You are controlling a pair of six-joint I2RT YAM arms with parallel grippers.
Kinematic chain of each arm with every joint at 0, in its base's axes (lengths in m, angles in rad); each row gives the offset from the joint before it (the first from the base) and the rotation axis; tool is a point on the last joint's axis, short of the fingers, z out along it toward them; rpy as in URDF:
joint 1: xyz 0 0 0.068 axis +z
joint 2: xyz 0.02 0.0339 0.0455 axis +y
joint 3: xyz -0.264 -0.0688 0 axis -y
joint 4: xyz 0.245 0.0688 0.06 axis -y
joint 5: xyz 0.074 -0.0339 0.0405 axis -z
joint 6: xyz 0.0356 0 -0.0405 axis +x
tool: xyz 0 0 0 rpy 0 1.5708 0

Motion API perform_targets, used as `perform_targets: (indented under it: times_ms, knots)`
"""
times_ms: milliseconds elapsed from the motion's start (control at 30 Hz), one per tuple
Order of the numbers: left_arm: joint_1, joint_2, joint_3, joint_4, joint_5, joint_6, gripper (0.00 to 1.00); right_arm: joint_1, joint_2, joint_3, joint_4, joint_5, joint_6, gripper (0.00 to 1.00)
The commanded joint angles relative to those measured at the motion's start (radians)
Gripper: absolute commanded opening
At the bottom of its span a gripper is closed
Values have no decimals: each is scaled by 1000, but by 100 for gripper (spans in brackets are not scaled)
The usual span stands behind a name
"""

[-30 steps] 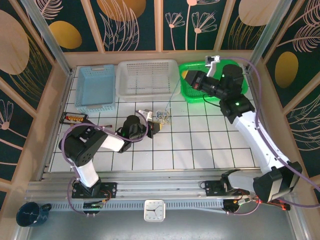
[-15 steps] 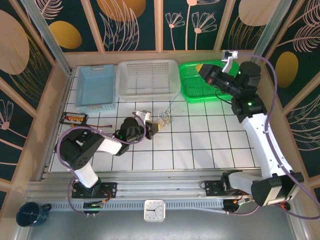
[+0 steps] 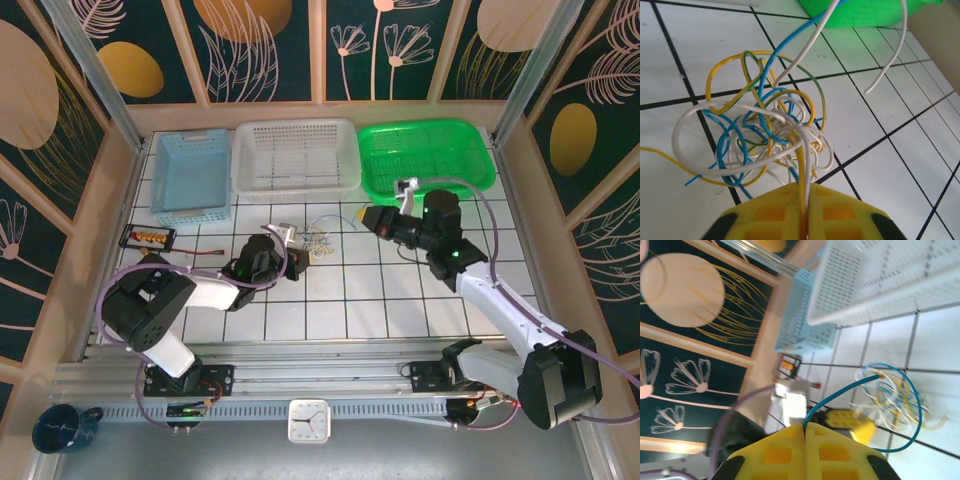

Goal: Untangle the cables

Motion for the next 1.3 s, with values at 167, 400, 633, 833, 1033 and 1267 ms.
perform_targets:
  times_ms: [167,400,633,833,1033,1267]
  knots:
    - [1,-154,-3,-72,-116,13,62,9,-62,-172,76,146,-59,0]
    - [13,-246,37,-162,-197,40,86,19,-43,-268,158,147,-59,0]
    - [48,-171,124,-278,-148,58,85,24,0,-308,202,161,-62,0]
    - [66,-135,128,-311,-52,35,82,29,44,-318,206,192,-79,0]
    - [71,-142,138,-386,-124,32,84,27,90,-281,165,249,-138,0]
    - [103,-89,203,-458,-213,-26,80,-49,90,-269,111,296,-163,0]
